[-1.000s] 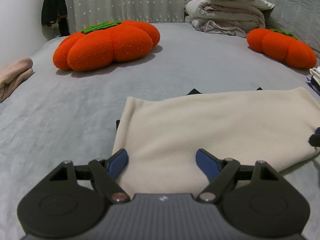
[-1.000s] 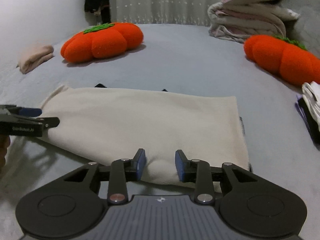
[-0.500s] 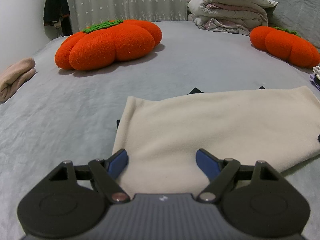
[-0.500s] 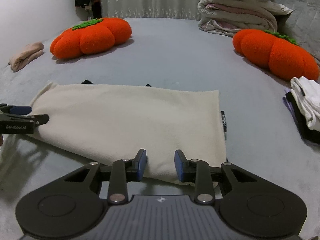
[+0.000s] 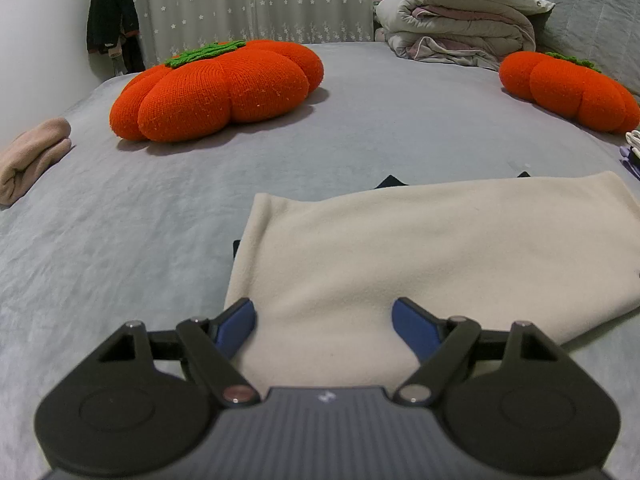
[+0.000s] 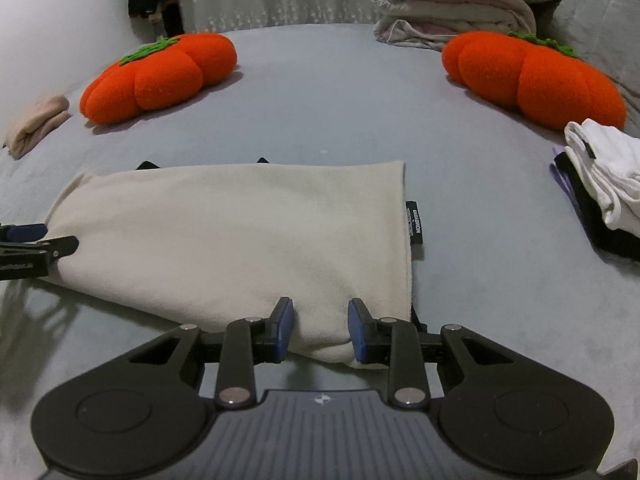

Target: Fold clothes

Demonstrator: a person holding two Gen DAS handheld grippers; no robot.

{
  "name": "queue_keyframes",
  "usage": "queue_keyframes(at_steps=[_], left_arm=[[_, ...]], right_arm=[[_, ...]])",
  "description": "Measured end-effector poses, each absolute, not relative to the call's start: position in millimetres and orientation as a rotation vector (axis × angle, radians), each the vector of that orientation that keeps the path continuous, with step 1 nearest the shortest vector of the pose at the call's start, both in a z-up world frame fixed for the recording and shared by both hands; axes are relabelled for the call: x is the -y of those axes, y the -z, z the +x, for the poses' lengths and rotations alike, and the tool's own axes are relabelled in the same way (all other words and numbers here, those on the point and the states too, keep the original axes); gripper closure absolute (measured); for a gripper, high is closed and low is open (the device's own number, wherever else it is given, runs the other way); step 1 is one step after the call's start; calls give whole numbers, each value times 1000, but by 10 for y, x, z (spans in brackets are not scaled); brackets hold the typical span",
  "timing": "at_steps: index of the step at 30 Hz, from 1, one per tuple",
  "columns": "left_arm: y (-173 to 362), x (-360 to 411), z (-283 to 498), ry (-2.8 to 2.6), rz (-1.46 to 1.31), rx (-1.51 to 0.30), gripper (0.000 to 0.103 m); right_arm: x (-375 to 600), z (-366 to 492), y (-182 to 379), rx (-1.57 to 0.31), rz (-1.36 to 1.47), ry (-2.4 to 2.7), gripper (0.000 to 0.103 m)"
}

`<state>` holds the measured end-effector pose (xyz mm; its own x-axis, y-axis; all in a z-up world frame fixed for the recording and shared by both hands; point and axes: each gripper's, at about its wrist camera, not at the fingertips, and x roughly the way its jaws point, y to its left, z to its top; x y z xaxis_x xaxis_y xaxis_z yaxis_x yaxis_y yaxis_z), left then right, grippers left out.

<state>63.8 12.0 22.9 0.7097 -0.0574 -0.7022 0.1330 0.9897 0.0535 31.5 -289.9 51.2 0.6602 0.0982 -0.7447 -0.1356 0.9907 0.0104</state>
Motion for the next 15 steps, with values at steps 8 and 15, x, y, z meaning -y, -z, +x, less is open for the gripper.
queue_keyframes(at_steps=[8, 15], left_arm=[[-271, -105, 579, 106, 119, -760, 24], [-432, -18, 430, 104, 110, -732, 23]], right_arm=[[2910, 270, -614, -827, -62, -98, 74], [2879, 300, -512, -848, -91, -86, 73]])
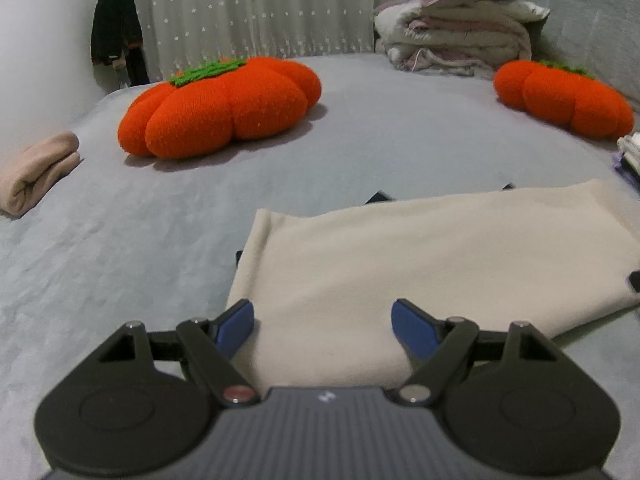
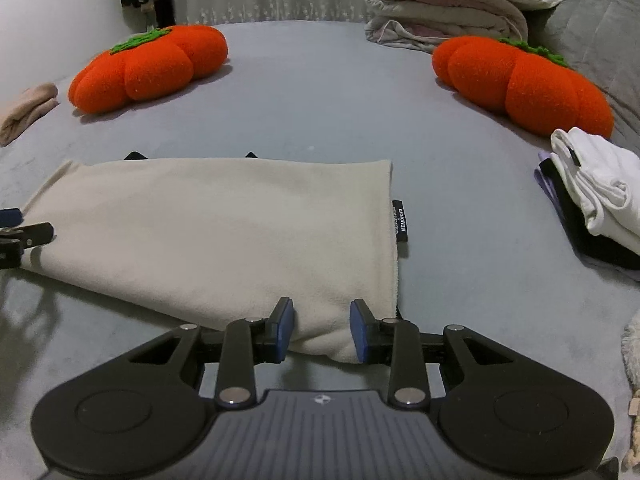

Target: Fold clothes

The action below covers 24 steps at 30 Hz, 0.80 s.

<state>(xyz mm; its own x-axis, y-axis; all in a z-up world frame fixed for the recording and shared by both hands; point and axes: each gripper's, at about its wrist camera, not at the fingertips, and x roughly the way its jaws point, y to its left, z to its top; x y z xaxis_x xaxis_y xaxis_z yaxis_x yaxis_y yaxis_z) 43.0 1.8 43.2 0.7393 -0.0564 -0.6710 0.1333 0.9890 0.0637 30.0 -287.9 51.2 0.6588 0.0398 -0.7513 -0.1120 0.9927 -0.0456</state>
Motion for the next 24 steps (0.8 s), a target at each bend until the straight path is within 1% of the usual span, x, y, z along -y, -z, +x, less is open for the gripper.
queue_keyframes(at_steps=[5, 9, 21, 24], left_arm=[[-381, 23, 366, 114, 110, -752, 22], [-281, -7, 414, 100, 134, -768, 17], [-274, -61, 360, 88, 142, -766, 17], [-228, -102, 406, 87, 121, -775, 14]], right_arm=[[2858, 287, -511, -844, -97, -79, 72], [2861, 281, -506, -842, -99, -80, 72], [2870, 280, -503, -844, -95, -85, 72], [2852, 283, -492, -842, -104, -82, 71]])
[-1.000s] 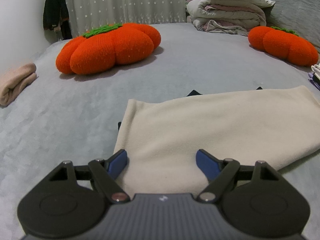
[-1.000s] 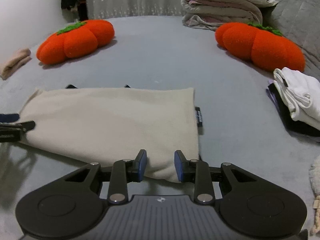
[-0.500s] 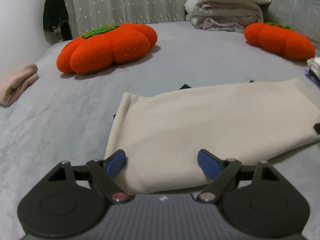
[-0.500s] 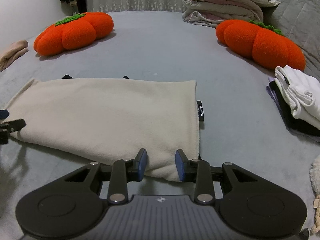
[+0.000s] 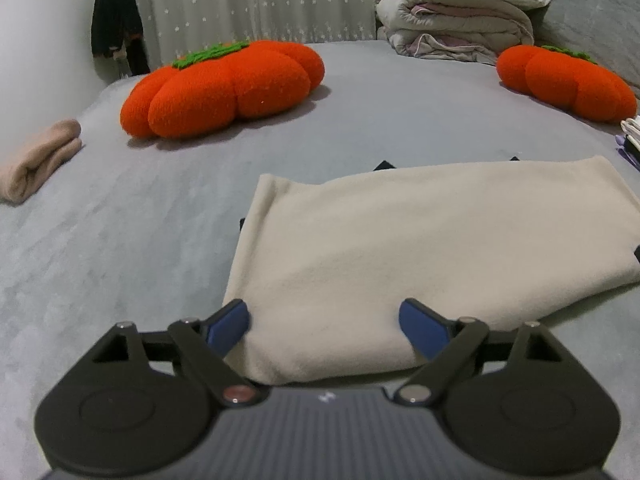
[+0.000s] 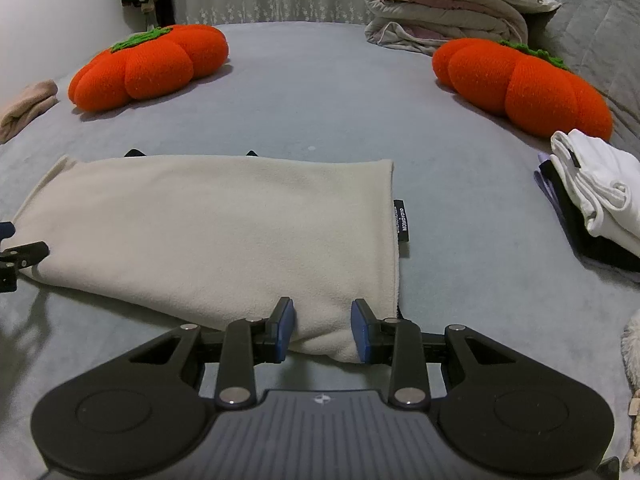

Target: Fold clothes

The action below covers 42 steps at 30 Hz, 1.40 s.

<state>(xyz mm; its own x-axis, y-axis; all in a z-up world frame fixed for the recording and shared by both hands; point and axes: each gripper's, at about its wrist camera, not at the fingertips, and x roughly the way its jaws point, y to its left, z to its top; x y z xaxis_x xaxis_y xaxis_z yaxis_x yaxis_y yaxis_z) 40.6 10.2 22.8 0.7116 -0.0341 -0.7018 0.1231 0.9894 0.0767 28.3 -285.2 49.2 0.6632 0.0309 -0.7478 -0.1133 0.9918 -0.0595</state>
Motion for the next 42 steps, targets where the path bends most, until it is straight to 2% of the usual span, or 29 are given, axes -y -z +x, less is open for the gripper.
queue_keyframes(at_steps=[8, 10, 12, 14, 19, 21, 24, 30, 42], left_arm=[[-241, -68, 399, 80, 138, -770, 13], [-254, -64, 385, 83, 137, -770, 15], [-285, -62, 383, 84, 132, -770, 15], [-325, -63, 385, 84, 124, -768, 15], [-401, -39, 363, 83, 88, -761, 15], [-399, 3, 360, 86, 91, -756, 15], [-379, 72, 375, 81, 96, -754, 15], [-362, 205, 433, 79, 92, -754, 15], [-272, 607, 497, 83, 188, -716, 15]], right_arm=[[2896, 250, -535, -829, -86, -90, 71], [2935, 189, -585, -823, -45, -89, 69], [2985, 106, -637, -819, 16, -86, 63], [3067, 12, -658, -825, 131, -89, 57], [3337, -44, -574, -861, 480, -129, 53], [3393, -9, -481, -884, 593, -144, 47], [3357, 35, -337, -909, 672, -129, 47], [3296, 61, -263, -816, 772, -73, 47], [3300, 179, -152, -725, 839, -1, 47]])
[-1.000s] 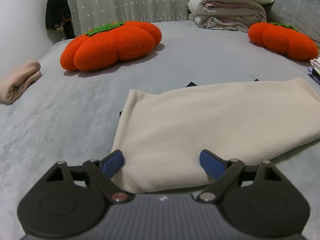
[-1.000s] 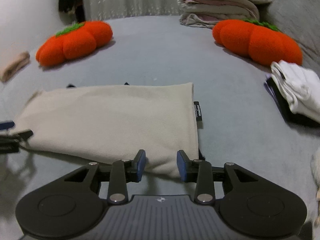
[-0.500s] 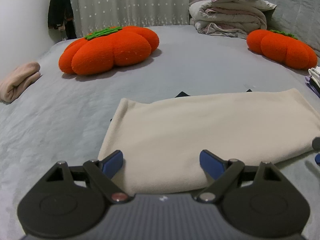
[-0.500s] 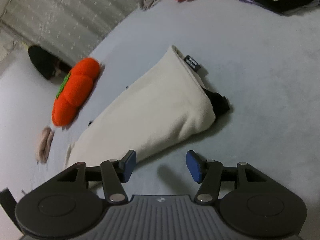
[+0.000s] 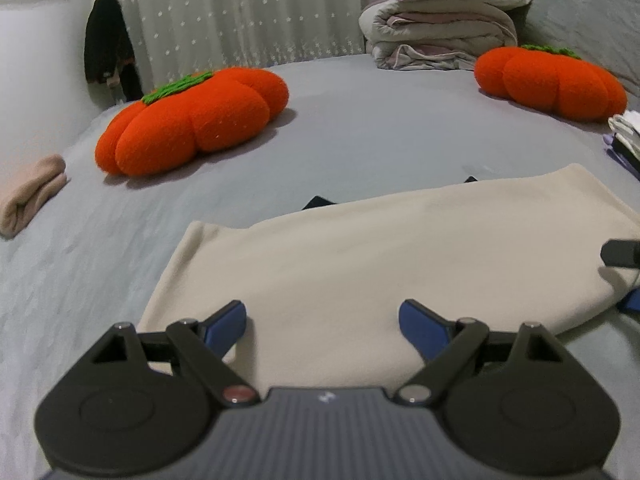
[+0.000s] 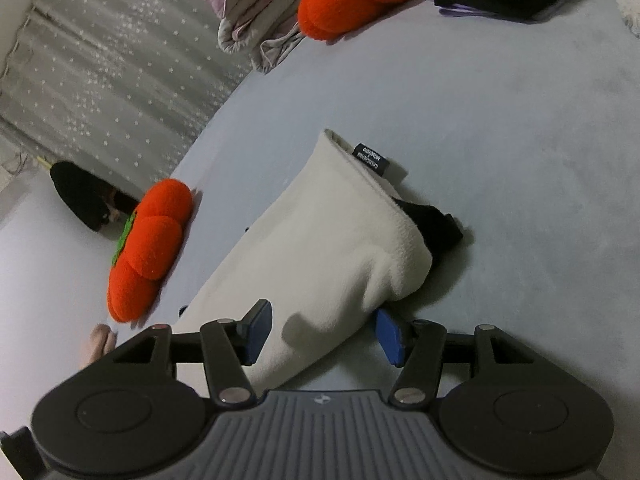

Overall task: Fold clothes
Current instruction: 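Grasp the cream strip end with the right gripper and lift it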

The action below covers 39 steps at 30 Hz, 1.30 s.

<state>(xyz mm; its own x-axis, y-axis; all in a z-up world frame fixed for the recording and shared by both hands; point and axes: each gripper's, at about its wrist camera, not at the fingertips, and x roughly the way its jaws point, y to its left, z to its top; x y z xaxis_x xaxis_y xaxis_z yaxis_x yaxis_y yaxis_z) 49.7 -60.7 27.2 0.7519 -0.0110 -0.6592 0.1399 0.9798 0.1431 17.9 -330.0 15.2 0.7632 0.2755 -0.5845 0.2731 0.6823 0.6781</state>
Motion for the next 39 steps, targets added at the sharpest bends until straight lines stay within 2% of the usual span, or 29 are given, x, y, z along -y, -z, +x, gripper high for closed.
queue_keyframes(at_steps=[13, 22, 39], left_arm=[[-244, 634, 522, 95, 199, -715, 15], [-242, 621, 521, 100, 196, -717, 15], [-224, 626, 527, 96, 197, -719, 14]], right_arm=[[3321, 192, -91, -630, 886, 84, 47], [3452, 176, -96, -532, 878, 210, 52], [3440, 49, -56, -563, 947, 181, 52]])
